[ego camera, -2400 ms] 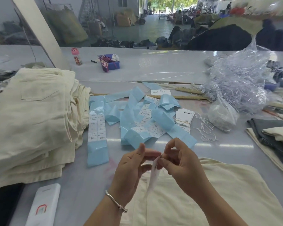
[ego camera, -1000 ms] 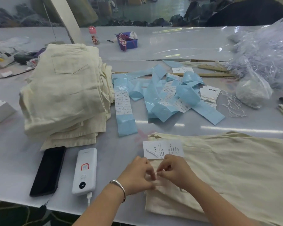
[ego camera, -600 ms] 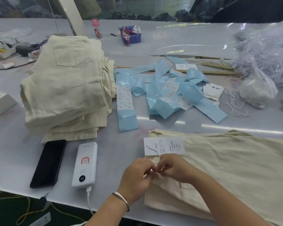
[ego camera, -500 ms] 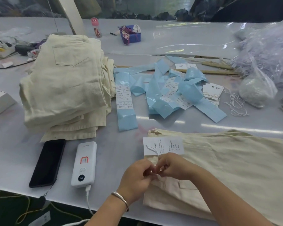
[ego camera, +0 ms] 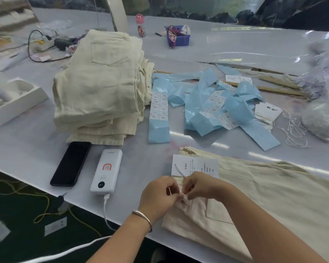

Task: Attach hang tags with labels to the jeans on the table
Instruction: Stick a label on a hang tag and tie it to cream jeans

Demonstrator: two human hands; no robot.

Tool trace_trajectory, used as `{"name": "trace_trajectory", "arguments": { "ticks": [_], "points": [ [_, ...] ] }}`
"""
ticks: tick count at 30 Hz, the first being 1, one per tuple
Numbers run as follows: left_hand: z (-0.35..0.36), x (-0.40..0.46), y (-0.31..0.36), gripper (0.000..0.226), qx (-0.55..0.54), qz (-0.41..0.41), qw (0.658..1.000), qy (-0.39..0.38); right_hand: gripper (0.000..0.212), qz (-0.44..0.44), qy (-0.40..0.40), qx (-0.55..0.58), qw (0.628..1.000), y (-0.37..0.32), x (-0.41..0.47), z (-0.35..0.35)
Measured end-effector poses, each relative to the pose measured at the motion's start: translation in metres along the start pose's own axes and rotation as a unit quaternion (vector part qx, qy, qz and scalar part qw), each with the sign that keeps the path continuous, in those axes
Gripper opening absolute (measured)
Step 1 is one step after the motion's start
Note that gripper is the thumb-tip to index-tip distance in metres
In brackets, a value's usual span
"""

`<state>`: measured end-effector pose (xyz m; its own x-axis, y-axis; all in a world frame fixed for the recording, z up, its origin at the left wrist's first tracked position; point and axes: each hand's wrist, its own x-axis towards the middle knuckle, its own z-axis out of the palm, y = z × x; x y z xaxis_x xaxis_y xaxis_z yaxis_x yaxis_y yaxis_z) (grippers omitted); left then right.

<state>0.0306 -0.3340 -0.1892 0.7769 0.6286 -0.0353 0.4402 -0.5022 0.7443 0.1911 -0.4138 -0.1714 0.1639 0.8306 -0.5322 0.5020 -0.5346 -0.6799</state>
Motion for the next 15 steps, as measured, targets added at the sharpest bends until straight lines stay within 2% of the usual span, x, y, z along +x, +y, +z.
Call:
{"name": "trace_trajectory", "arguments": {
  "ticks": [3, 7, 15],
  "points": [
    [0.005, -0.008, 0.007, 0.018, 0.034, -0.001, 0.999, 0.038, 0.031, -0.001, -0.010, 0.011, 1.000, 0.000, -0.002, -0.002],
    [0.016, -0.023, 0.008, 0.023, 0.085, -0.028, 0.992, 0.085, 0.022, -0.012, -0.015, 0.015, 1.000, -0.001, -0.005, 0.000],
    [0.030, -0.040, 0.016, 0.012, 0.105, -0.075, 0.985, 0.111, 0.011, -0.034, 0.015, 0.038, 0.999, 0.001, -0.006, 0.005]
  ]
}}
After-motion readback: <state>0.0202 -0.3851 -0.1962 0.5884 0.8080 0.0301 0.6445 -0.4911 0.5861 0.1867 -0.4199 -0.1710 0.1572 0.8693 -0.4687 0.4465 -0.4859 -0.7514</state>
